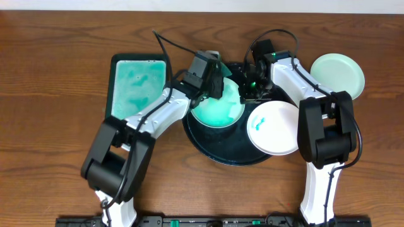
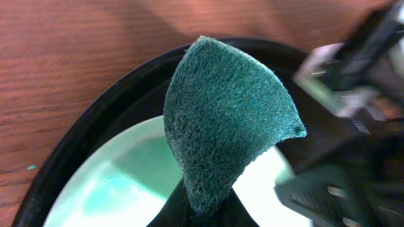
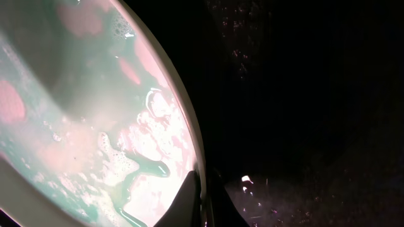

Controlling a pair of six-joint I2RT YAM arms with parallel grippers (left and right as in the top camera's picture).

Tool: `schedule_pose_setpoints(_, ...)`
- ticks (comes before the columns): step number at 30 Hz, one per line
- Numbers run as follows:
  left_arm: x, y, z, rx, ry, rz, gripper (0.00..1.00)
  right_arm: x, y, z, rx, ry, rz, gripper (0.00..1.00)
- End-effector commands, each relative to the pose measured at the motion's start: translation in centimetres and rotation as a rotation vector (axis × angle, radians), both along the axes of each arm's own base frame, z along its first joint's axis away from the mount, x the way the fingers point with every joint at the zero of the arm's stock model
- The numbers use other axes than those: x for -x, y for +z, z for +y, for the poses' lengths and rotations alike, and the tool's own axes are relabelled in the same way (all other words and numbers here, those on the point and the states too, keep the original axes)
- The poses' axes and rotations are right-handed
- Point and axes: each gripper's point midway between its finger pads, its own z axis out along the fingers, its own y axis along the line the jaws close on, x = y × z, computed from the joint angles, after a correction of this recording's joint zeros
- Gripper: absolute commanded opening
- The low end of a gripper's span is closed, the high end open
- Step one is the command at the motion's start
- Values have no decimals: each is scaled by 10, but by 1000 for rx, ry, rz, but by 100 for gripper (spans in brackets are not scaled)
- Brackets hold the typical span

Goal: Clean dirty plates on tray and stack at the side

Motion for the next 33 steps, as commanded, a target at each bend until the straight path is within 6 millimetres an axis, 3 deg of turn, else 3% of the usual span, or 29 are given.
schedule_pose_setpoints(1,10,2,-4,18,-56,25,7,12,-21,-13,71,7,51,1)
schedule_pose_setpoints(5,9,-8,9,-43,-13,40,7,11,-21,-13,70,7,48,1)
schedule_pose_setpoints(8,3,-2,29,-125,64,6,7,11,-21,-13,70,6,48,1)
schedule_pose_setpoints(9,-2,13,45,-182,128,-41,7,10,-19,-12,69,9,42,1)
schedule_pose_setpoints(14,-8,72,89,-233,301,-162,7,0,0,-10,55,8,-13,1)
schedule_pose_setpoints(18,-6,96,120,-230,367,-174,7,-13,26,-10,54,8,-95,1)
schedule_pose_setpoints(21,-7,91,149,-251,426,-134,8,-18,42,-17,97,2,-149,1)
schedule_pose_setpoints(29,-3,56,251,-267,709,50,7,-28,84,-33,260,48,-315,1)
schedule_pose_setpoints(31,-3,45,266,-264,752,85,7,-30,97,-36,315,59,-362,1)
schedule_pose_setpoints(33,-4,28,269,-235,742,140,7,-32,114,-40,395,68,-423,1)
